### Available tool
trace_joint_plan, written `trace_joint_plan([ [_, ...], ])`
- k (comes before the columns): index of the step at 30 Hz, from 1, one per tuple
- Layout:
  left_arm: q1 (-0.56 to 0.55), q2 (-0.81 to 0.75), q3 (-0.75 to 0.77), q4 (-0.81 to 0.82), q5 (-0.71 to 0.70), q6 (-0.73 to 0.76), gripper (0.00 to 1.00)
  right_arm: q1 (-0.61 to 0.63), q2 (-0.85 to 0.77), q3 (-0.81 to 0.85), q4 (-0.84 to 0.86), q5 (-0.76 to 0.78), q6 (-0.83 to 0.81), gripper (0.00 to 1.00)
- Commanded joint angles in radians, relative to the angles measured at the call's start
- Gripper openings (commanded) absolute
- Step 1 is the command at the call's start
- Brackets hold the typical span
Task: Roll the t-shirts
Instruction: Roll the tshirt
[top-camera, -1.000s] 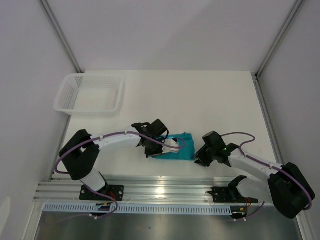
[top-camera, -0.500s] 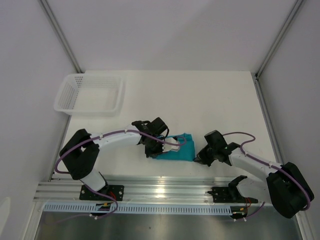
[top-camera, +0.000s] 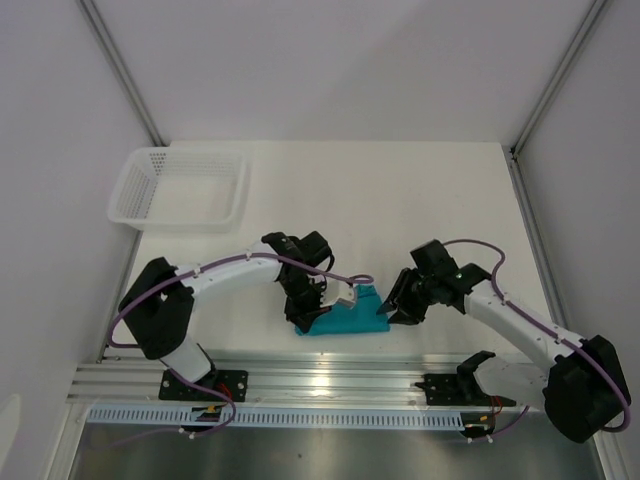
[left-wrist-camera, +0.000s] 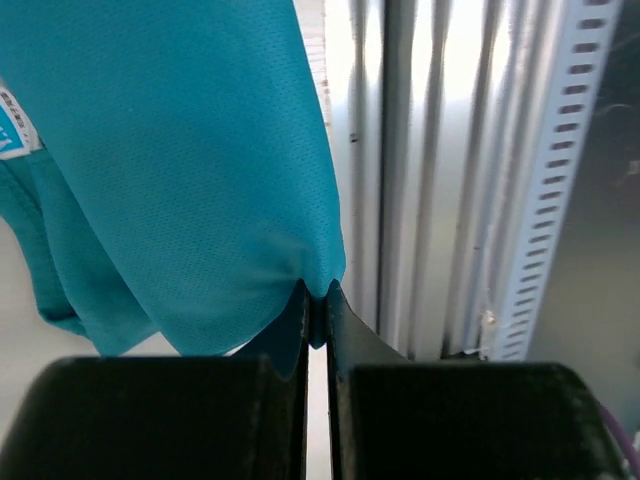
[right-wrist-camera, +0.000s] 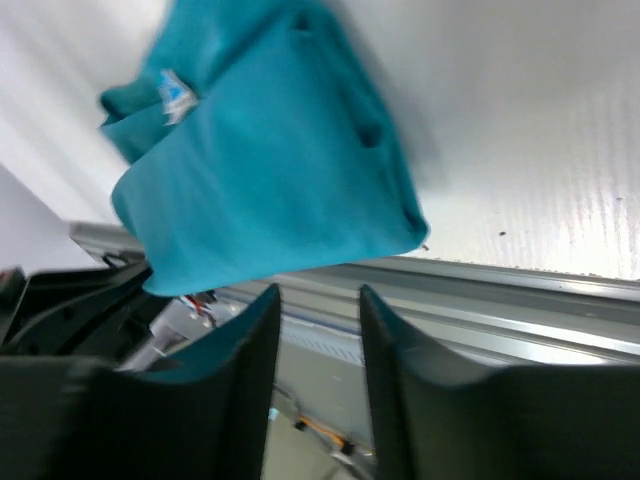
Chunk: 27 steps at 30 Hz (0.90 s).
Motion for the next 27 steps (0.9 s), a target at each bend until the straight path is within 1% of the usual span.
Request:
trace_joint_plan([
  [1, 0.036, 0.002, 0.053, -0.096, 0.158, 0.059, 0.01, 0.017, -0.033, 0.137, -0.073, -0.025, -0.214, 0.44],
  [2, 0.056, 0.017, 0.069, -0.104, 0.169, 0.062, 0.01, 0.026, -0.045, 0.162, -0.088, 0.041, -0.253, 0.46],
  [3, 0.07, 0.026, 0.076, -0.115, 0.188, 0.071, 0.01, 0.049, -0.057, 0.18, -0.077, 0.067, -0.292, 0.48],
  [4, 0.085, 0.037, 0.084, -0.136, 0.209, 0.076, 0.01, 0.061, -0.089, 0.199, -0.038, 0.089, -0.367, 0.5],
  [5, 0.114, 0.063, 0.107, -0.148, 0.243, 0.082, 0.01, 0.074, -0.105, 0.197, -0.016, 0.135, -0.397, 0.5],
  [6, 0.126, 0.078, 0.113, -0.156, 0.249, 0.096, 0.01, 0.084, -0.123, 0.19, 0.011, 0.146, -0.423, 0.5],
  [7, 0.137, 0.091, 0.125, -0.162, 0.252, 0.103, 0.01, 0.084, -0.14, 0.174, 0.083, 0.146, -0.473, 0.51],
  [9, 0.169, 0.117, 0.132, -0.174, 0.272, 0.143, 0.01, 0.089, -0.185, 0.127, 0.149, 0.138, -0.523, 0.51],
  [10, 0.18, 0.126, 0.139, -0.179, 0.283, 0.154, 0.01, 0.094, -0.196, 0.111, 0.215, 0.123, -0.559, 0.51],
  [11, 0.197, 0.138, 0.145, -0.194, 0.301, 0.163, 0.01, 0.098, -0.209, 0.093, 0.243, 0.109, -0.646, 0.51],
  [13, 0.218, 0.184, 0.175, -0.219, 0.33, 0.189, 0.01, 0.123, -0.216, 0.081, 0.309, 0.1, -0.739, 0.51],
  [14, 0.244, 0.198, 0.179, -0.234, 0.359, 0.2, 0.01, 0.13, -0.217, 0.072, 0.331, 0.085, -0.864, 0.51],
  [16, 0.267, 0.238, 0.198, -0.25, 0.378, 0.209, 0.01, 0.155, -0.214, 0.062, 0.387, 0.035, -0.987, 0.52],
  [17, 0.284, 0.25, 0.202, -0.257, 0.386, 0.218, 0.01, 0.159, -0.206, 0.055, 0.398, 0.017, -1.102, 0.53],
  [20, 0.306, 0.278, 0.207, -0.262, 0.395, 0.226, 0.01, 0.167, -0.187, 0.047, 0.404, -0.107, -1.295, 0.57],
  [21, 0.309, 0.281, 0.205, -0.257, 0.395, 0.226, 0.01, 0.169, -0.168, 0.058, 0.394, -0.144, -1.408, 0.6],
  [22, 0.315, 0.284, 0.204, -0.256, 0.396, 0.231, 0.01, 0.173, -0.159, 0.065, 0.365, -0.217, -1.461, 0.61],
  [23, 0.323, 0.286, 0.199, -0.253, 0.396, 0.229, 0.01, 0.182, -0.15, 0.068, 0.355, -0.244, -1.507, 0.63],
  [24, 0.326, 0.287, 0.199, -0.244, 0.389, 0.229, 0.01, 0.189, -0.125, 0.074, 0.348, -0.262, -1.575, 0.65],
  [25, 0.327, 0.289, 0.196, -0.239, 0.386, 0.229, 0.01, 0.193, -0.108, 0.081, 0.329, -0.29, -1.607, 0.65],
  [27, 0.332, 0.289, 0.195, -0.231, 0.379, 0.226, 0.01, 0.213, -0.064, 0.103, 0.293, -0.285, -1.673, 0.66],
])
